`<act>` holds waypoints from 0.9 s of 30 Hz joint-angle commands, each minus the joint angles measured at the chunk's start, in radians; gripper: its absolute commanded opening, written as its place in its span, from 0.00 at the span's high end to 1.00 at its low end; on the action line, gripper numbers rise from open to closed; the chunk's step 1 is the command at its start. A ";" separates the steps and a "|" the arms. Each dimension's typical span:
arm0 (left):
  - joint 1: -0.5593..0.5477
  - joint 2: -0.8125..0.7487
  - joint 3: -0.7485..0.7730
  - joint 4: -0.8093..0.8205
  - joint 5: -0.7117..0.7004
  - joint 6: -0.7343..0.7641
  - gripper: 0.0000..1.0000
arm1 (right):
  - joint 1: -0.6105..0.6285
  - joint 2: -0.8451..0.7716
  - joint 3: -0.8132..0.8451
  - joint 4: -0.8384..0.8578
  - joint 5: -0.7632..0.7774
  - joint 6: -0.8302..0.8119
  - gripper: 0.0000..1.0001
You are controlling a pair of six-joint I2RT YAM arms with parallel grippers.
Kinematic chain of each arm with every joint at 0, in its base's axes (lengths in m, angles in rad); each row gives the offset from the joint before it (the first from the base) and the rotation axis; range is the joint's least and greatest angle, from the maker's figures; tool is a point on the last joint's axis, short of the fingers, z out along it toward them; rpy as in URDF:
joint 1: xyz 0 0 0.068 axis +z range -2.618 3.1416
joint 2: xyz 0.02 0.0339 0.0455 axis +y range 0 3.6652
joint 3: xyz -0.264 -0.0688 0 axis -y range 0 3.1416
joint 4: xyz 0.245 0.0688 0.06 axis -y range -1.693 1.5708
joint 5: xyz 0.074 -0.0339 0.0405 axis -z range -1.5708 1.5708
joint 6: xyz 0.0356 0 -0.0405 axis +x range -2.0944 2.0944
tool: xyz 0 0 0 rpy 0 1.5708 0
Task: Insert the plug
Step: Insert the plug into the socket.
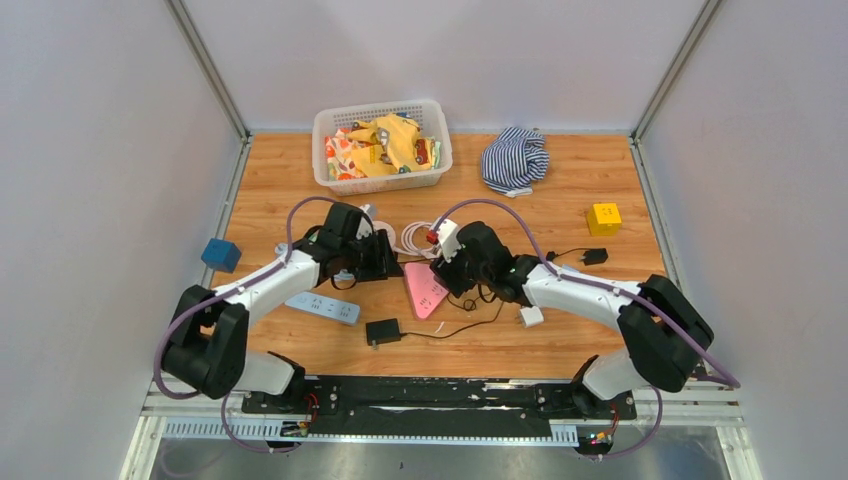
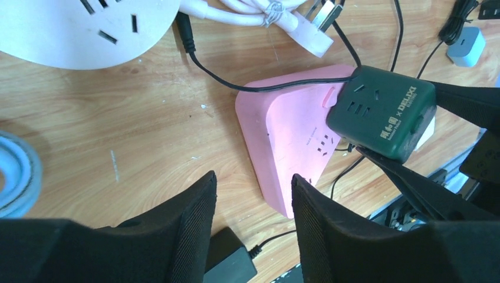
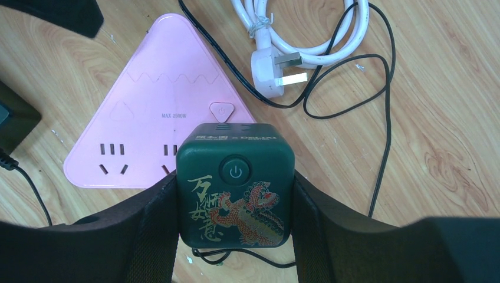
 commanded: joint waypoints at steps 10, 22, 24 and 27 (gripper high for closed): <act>-0.005 -0.216 0.128 -0.315 -0.183 0.174 0.26 | -0.017 -0.040 0.087 -0.194 -0.066 0.047 0.11; 0.016 -0.320 0.090 -0.310 -0.232 0.168 0.00 | -0.017 -0.209 0.108 -0.261 0.218 0.377 0.00; 0.044 -0.332 0.073 -0.320 -0.284 0.116 0.00 | -0.017 -0.226 0.116 -0.279 0.261 0.428 0.00; 0.085 -0.377 0.028 -0.331 -0.408 0.047 0.00 | -0.017 -0.247 0.117 -0.292 0.281 0.447 0.00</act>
